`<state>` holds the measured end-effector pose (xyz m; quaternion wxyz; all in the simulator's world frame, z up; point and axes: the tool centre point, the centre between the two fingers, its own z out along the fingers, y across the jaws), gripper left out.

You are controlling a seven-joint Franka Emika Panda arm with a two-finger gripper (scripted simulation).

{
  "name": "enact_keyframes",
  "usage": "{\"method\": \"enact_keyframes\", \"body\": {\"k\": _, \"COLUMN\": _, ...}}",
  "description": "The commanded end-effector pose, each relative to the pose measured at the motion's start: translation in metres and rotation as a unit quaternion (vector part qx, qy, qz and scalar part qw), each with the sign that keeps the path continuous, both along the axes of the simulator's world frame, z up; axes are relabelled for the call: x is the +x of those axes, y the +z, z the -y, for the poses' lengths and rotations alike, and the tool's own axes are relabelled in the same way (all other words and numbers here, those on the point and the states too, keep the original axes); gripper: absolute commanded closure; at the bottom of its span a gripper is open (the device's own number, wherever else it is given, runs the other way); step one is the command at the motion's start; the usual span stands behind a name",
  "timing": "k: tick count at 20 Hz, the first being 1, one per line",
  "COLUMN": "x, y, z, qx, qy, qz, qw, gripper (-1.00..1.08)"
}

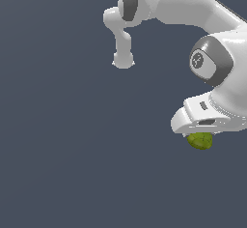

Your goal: Pick up the object and move it to a goal position.

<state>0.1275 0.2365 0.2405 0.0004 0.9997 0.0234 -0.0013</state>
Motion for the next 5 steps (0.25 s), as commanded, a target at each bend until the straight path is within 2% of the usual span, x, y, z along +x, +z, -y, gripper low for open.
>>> {"method": "enact_keyframes", "body": {"k": 1, "x": 0.0016, "y": 0.0030, "z": -0.0010, "qx": 0.000, "qy": 0.000, "qz": 0.001, "qw": 1.0000, "gripper": 1.08}}
{"method": "enact_keyframes", "body": {"k": 5, "x": 0.0021, "y": 0.0035, "z": -0.0015, "qx": 0.000, "qy": 0.000, "qz": 0.001, "qw": 1.0000, "gripper": 1.08}}
